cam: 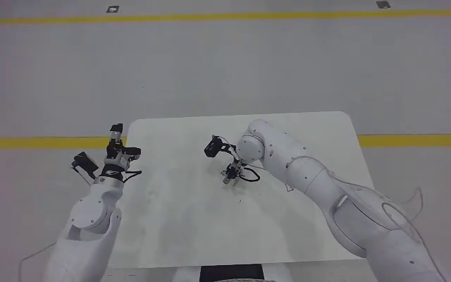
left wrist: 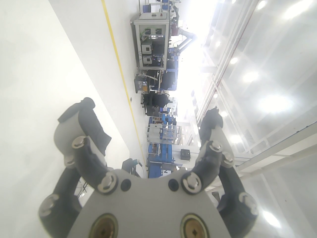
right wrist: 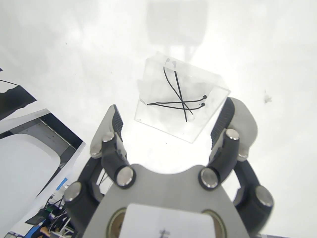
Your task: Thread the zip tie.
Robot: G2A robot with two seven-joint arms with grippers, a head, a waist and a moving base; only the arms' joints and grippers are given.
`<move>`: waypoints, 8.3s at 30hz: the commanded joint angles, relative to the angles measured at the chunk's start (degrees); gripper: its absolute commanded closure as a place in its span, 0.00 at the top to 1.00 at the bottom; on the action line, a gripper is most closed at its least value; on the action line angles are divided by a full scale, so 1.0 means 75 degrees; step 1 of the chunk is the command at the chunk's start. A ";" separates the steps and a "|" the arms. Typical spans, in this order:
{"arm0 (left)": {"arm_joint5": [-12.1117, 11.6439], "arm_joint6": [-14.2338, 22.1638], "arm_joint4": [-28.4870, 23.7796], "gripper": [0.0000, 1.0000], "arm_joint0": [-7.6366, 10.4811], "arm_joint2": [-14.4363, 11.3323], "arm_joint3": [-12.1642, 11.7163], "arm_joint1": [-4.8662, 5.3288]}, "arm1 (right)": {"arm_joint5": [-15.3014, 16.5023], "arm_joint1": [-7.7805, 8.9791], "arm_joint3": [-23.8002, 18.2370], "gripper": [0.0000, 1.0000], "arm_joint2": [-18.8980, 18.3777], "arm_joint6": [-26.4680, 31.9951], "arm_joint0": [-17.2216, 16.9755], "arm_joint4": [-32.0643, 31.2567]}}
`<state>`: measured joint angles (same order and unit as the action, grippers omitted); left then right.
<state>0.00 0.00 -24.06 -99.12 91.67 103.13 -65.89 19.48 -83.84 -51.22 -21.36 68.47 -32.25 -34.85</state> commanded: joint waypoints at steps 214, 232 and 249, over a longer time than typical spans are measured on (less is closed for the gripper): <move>0.0000 0.0000 0.0000 1.00 0.0000 0.0000 0.0000 0.0000 | 0.0000 -0.0029 -0.0953 0.23 0.1437 -0.0916 -0.0401 -0.1019; 0.0000 0.0000 0.0000 1.00 0.0000 0.0000 0.0000 0.0000 | 0.0000 -0.0030 -0.0978 0.18 0.1549 -0.1187 -0.0293 -0.1150; 0.0000 0.0000 0.0000 1.00 0.0000 0.0000 0.0000 0.0000 | 0.0000 -0.0002 -0.1059 0.18 0.1549 -0.1050 -0.0388 -0.1194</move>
<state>0.00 0.00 -24.06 -99.12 91.67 103.13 -65.89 19.48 -83.87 -59.17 -9.74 60.60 -35.08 -43.71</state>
